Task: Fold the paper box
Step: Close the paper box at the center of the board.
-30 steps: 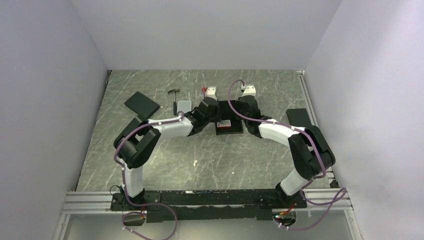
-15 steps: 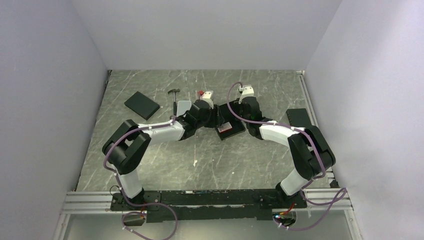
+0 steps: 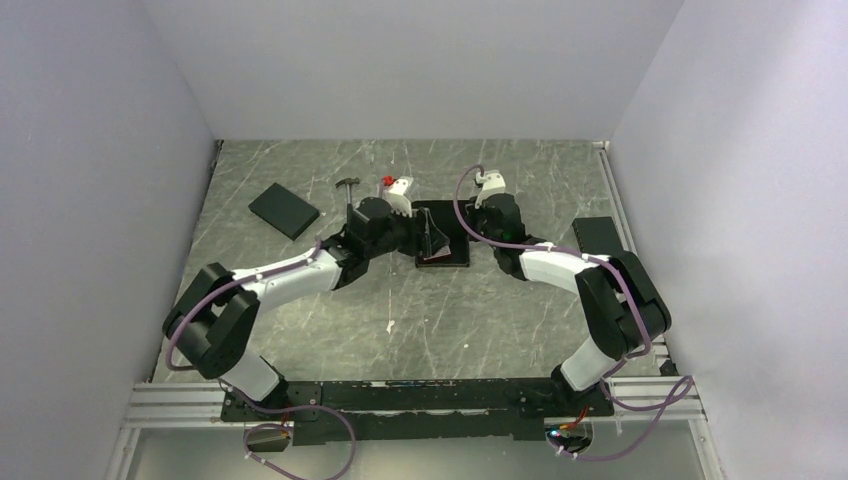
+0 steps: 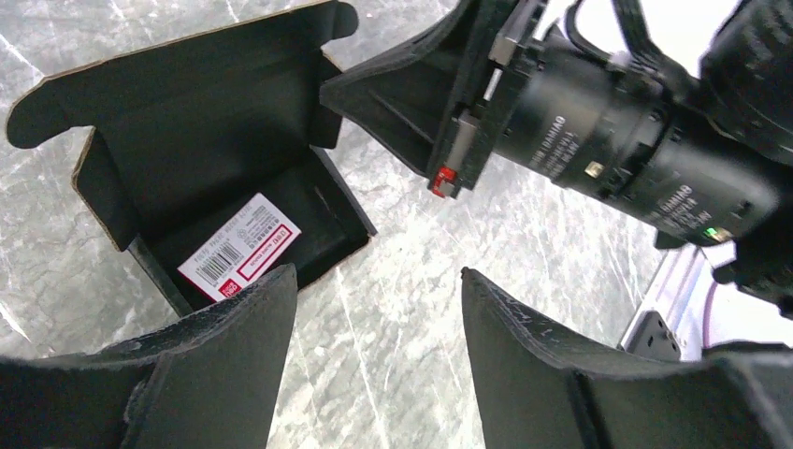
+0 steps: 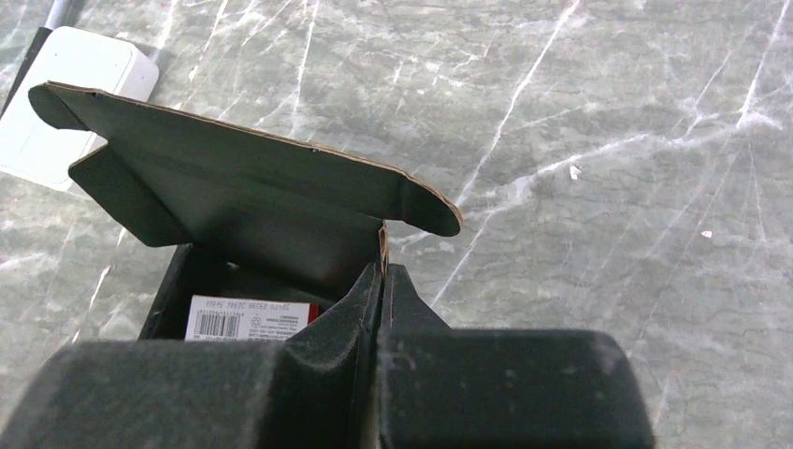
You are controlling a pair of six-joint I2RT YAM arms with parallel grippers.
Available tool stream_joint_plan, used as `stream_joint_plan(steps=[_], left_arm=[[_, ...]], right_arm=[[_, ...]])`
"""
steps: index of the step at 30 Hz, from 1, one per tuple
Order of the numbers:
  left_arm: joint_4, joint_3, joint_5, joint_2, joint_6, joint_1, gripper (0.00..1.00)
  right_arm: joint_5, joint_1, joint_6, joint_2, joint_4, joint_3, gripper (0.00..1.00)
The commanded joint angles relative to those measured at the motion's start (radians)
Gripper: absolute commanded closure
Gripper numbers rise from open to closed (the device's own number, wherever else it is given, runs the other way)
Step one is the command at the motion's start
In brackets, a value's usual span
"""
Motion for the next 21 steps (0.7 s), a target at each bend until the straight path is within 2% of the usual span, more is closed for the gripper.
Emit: stream_joint_plan(steps=[1,6,8,13,17,21], left_arm=[[0.041,-0.045,0.123,-0.076,0.061,0.034,0.31],[-0.005,-0.118,0.182,-0.156,0.136,0.11,0.31],[-0.028,-0.152,0.191,-0.185,0.162,0.178,0.31],[0.016,-0.24,0.138,-0.24,0.21,0.3,0.33],[0.107,-0.25,0.152,-0.18,0.216,0.371,0.38],[0.144,-0.149,0.32,-0.002,0.201,0.427,0.54]], right_arm=[[-0.042,-0.007,-0.006,-0.036,0.075,-0.008,1.0],[-0.081,-0.021,-0.027,-0.038,0.09,-0.014,1.0],[-0.116,-0.028,-0.042,-0.039,0.096,-0.017,1.0],[-0.171,-0.051,-0.073,-0.035,0.109,-0.019,1.0],[-0.222,-0.067,-0.094,-0.033,0.115,-0.018,1.0],[-0.244,-0.076,-0.098,-0.025,0.112,-0.014,1.0]])
